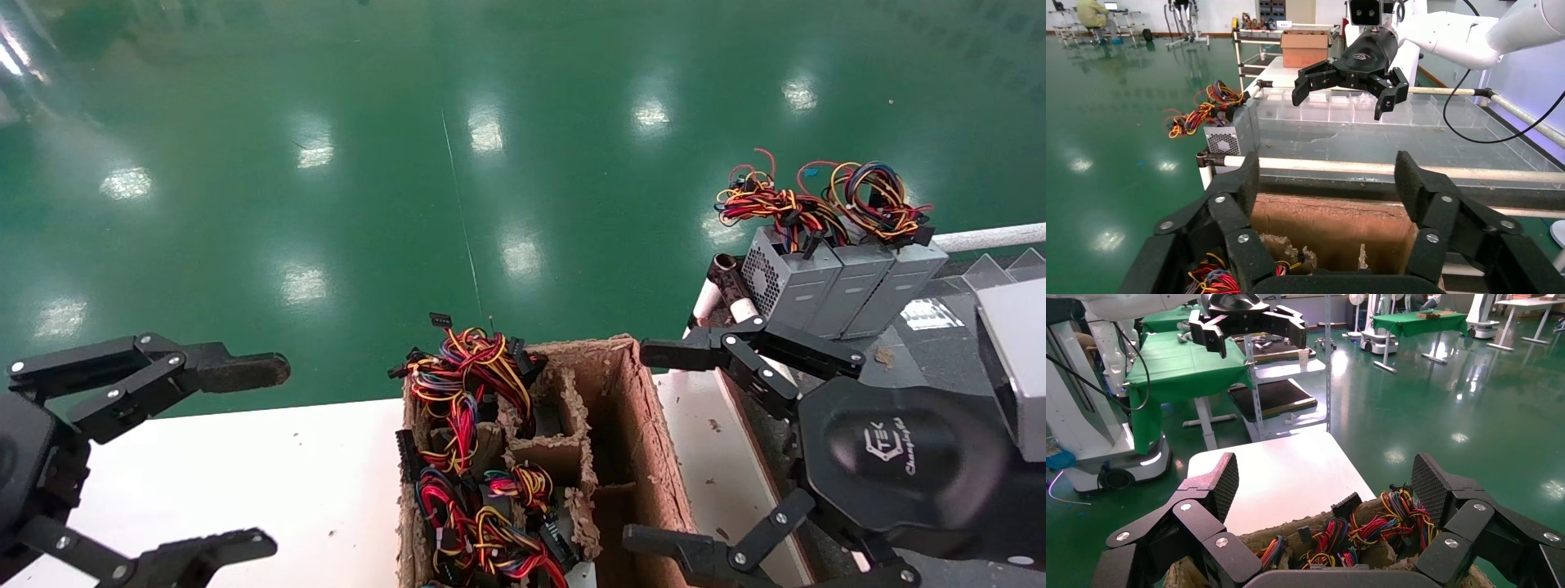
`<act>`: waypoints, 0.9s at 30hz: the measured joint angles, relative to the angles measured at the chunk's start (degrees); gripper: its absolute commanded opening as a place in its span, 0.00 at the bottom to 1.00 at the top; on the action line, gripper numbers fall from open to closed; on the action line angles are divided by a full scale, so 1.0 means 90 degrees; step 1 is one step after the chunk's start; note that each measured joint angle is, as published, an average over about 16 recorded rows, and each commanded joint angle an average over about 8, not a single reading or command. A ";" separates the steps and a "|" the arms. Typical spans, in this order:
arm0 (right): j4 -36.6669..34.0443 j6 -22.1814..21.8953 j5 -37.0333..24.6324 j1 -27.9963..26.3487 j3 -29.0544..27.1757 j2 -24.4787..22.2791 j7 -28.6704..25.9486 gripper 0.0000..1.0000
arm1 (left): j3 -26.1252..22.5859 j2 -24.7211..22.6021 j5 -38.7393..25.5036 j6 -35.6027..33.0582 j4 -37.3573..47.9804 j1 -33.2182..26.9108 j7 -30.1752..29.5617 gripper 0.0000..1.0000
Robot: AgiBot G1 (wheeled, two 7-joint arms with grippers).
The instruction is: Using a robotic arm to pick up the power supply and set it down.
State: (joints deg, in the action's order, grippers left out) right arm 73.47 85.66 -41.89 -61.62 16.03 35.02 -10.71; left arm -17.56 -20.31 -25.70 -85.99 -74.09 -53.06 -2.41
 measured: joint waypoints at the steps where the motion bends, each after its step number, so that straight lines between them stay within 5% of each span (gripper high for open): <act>1: 0.0000 0.0000 0.0000 0.0000 0.0000 0.0000 0.0000 1.00 | 0.0000 0.0000 0.0000 0.0000 0.0000 0.0000 0.0000 0.00; 27: 0.0000 0.0000 0.0000 0.0000 0.0000 0.0000 0.0000 1.00 | 0.0000 0.0000 0.0000 0.0000 0.0000 0.0000 0.0000 0.01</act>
State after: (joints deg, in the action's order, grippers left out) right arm 73.47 85.66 -41.89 -61.62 16.03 35.02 -10.71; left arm -17.56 -20.31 -25.70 -85.99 -74.09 -53.06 -2.41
